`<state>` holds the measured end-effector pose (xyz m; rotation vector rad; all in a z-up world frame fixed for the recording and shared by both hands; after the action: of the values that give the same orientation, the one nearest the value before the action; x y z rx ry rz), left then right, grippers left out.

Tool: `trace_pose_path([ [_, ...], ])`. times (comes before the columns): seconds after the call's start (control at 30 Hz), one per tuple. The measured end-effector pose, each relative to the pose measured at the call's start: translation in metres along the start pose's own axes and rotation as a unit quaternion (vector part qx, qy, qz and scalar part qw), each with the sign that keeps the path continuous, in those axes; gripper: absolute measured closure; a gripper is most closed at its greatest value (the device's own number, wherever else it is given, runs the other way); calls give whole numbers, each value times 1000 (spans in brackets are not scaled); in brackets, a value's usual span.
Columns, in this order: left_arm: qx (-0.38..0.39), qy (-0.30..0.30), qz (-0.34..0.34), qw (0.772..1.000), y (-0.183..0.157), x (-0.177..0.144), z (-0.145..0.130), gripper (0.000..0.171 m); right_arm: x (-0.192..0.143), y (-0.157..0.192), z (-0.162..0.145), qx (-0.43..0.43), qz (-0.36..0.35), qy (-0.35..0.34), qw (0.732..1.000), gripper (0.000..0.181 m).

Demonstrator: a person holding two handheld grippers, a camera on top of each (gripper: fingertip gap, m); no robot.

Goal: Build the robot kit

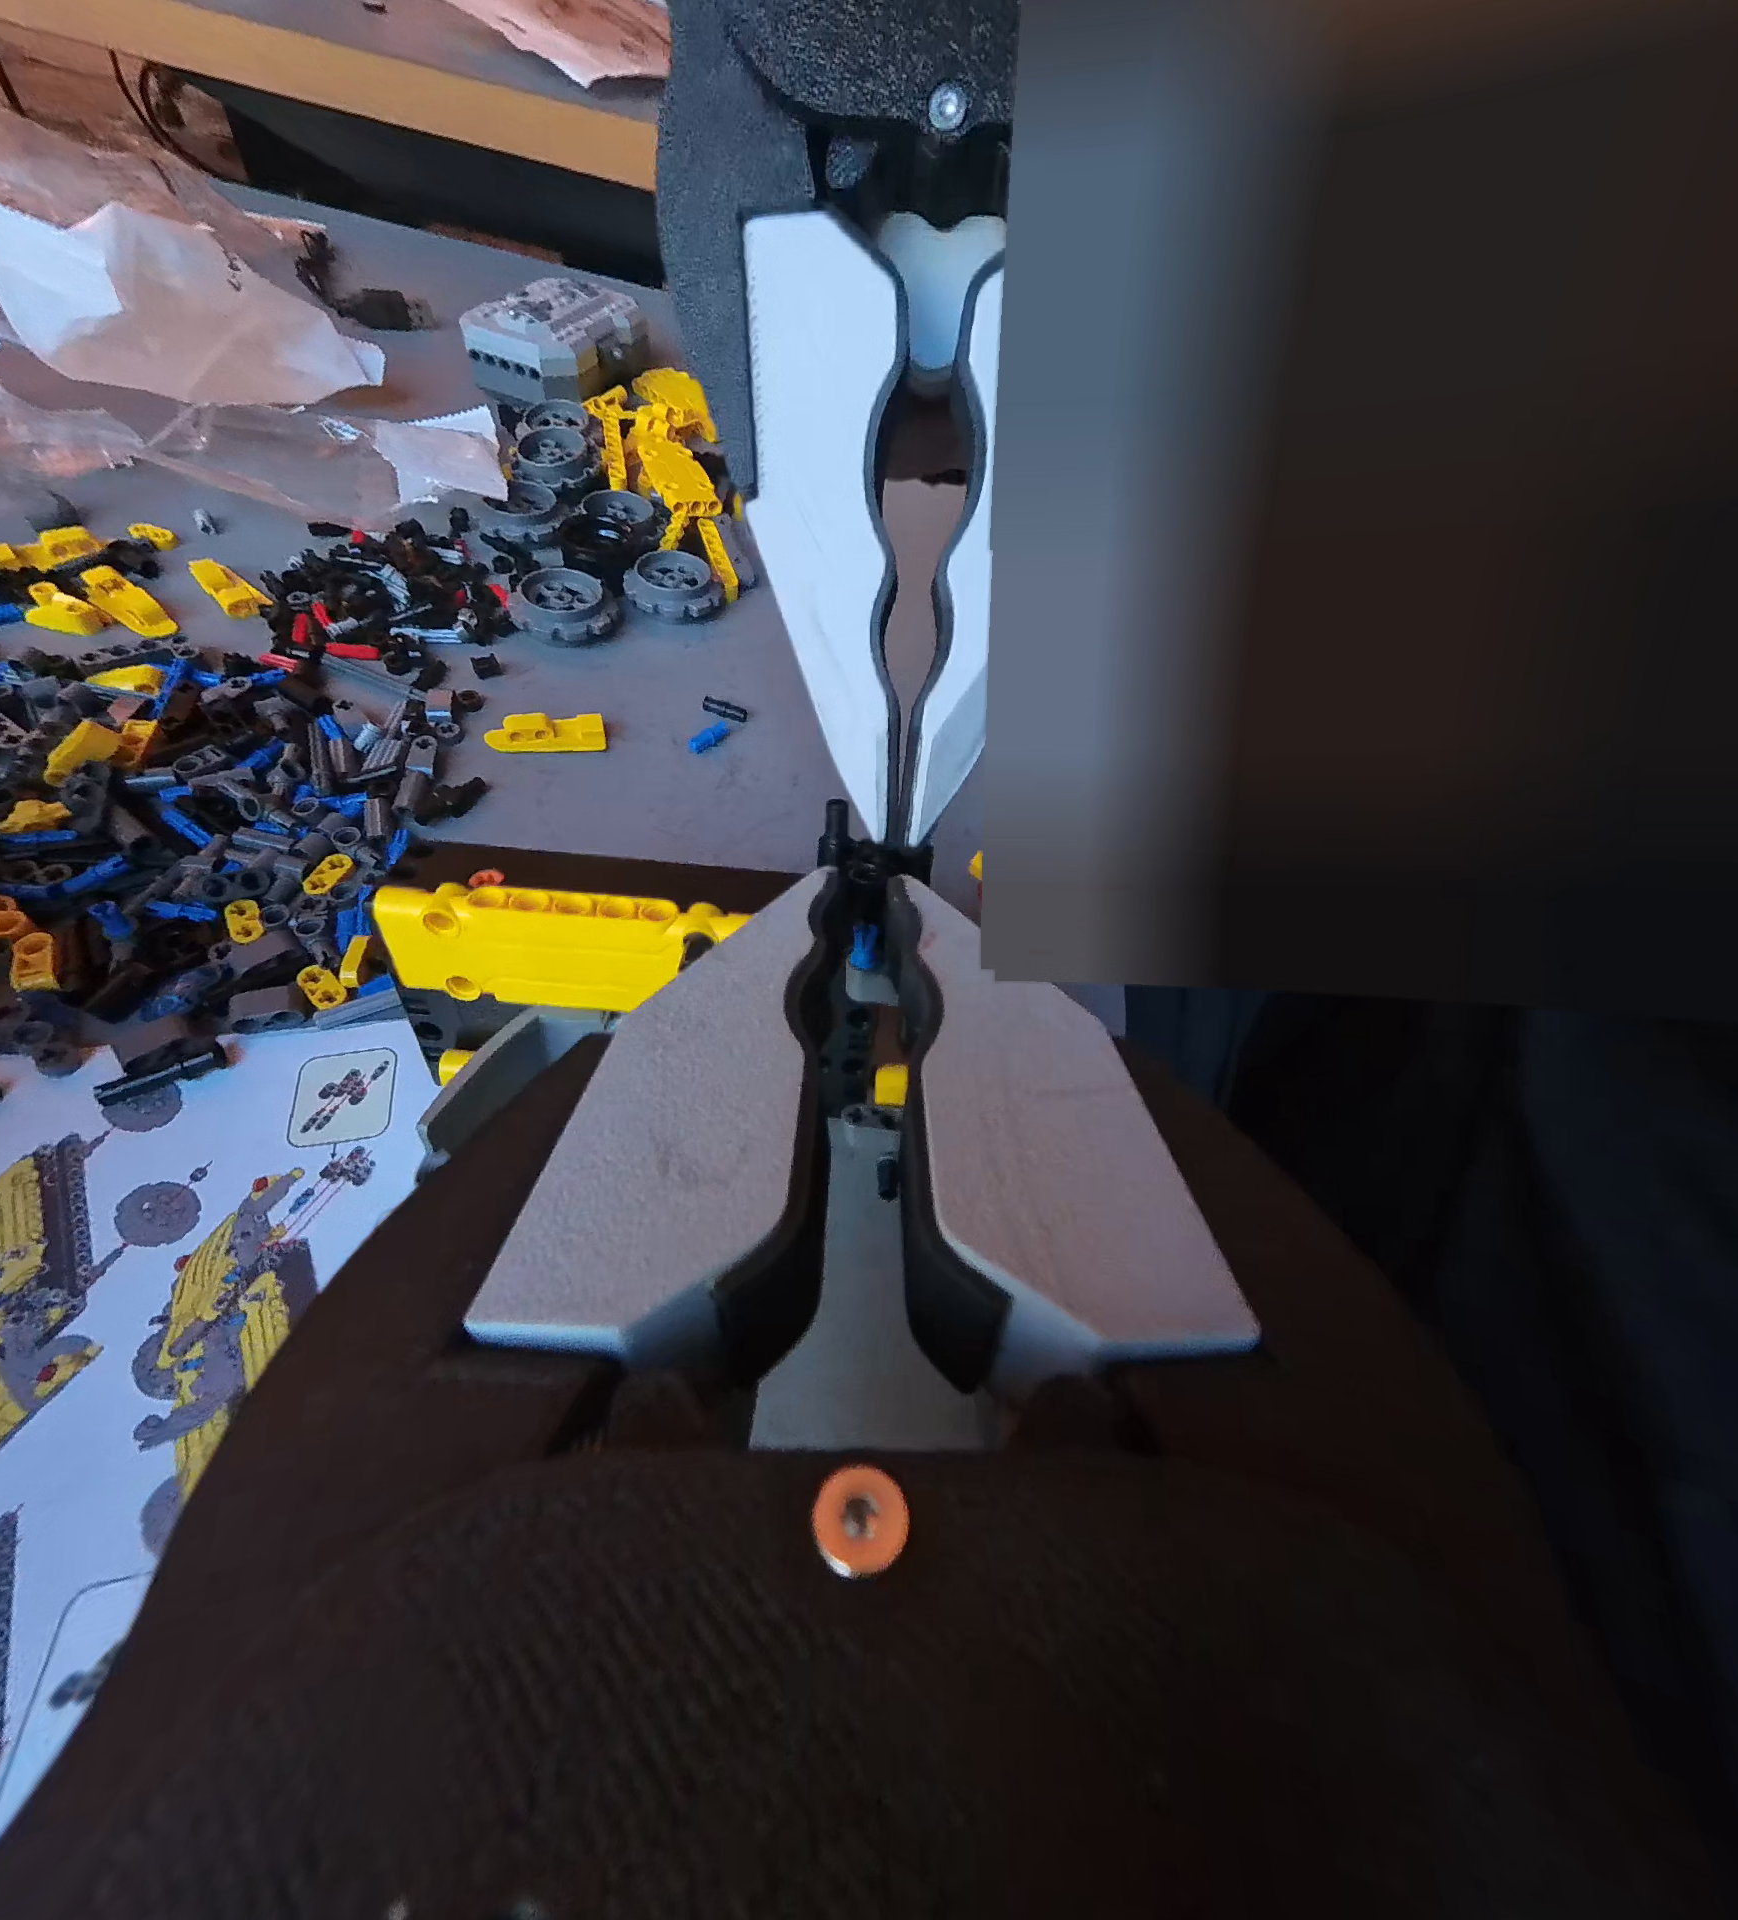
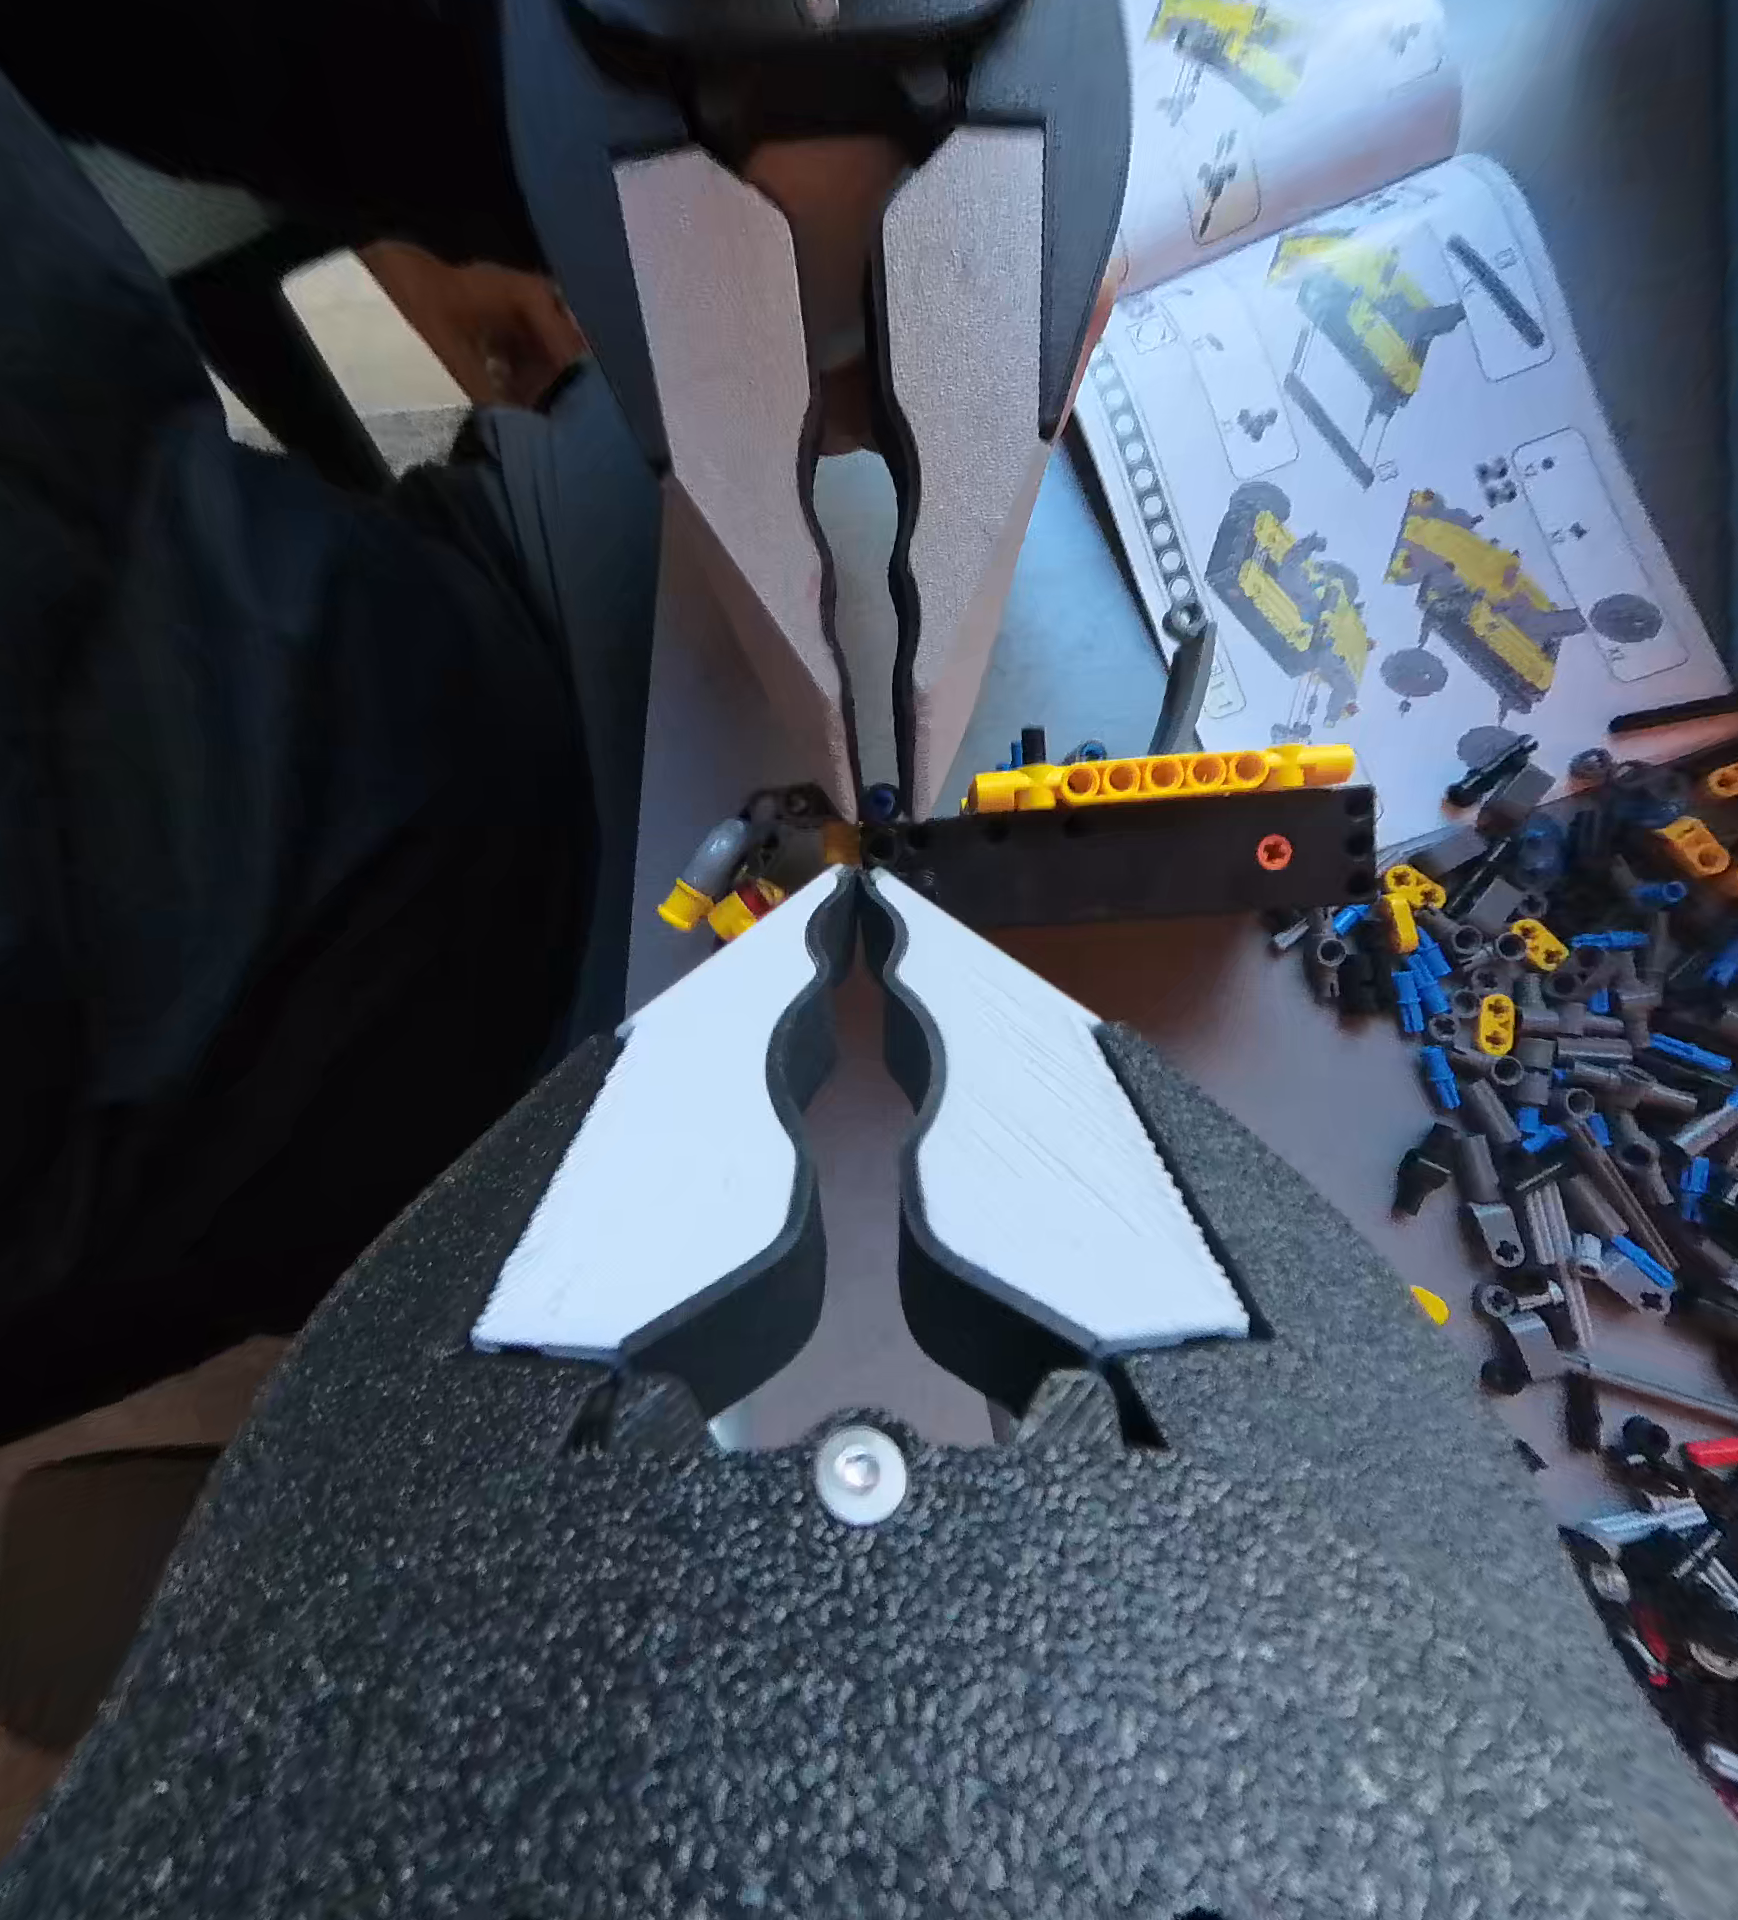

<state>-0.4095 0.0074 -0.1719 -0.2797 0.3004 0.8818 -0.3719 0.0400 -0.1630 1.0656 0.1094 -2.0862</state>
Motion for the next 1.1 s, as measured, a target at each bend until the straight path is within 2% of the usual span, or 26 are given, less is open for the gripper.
trace_pose_path([
  [0.1, -7, -1, 3, 1000, 1, -1, -3, 167, 0, 0, 3, 3, -5, -18, 1000, 181],
  [0.23, -5, 1, 5, 1000, 1, -2, -3, 168, 2, 0, 1, 4, -19, -8, 1000, 181],
  [0.63, -14, 13, 5, 1000, 2, -2, -4, 167, 4, -3, 1, 72, -7, -18, 997, 181],
  [0.8, -11, 22, 6, 1000, 3, -1, -4, 167, 1, 0, 4, 41, -39, 2, 998, 181],
  [1.0, -14, 22, 3, 1000, 2, -1, -4, 168, 2, -1, 2, 56, -24, 1, 998, 181],
  [1.1, -8, 30, 3, 1000, 3, 0, -5, 167, 3, -3, 1, 93, 9, -26, 995, 181],
])
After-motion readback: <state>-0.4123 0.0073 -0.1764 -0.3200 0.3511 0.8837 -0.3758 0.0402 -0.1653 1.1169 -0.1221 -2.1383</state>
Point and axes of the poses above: each gripper's, where its closed fingertips meet, x out along the fingers, z out of its top, y = z × x across the jaws, the point moved 3 cm from there along -x, back along the fingers, and after that the axes turned 8 degrees about z, right-handed, at the moved point
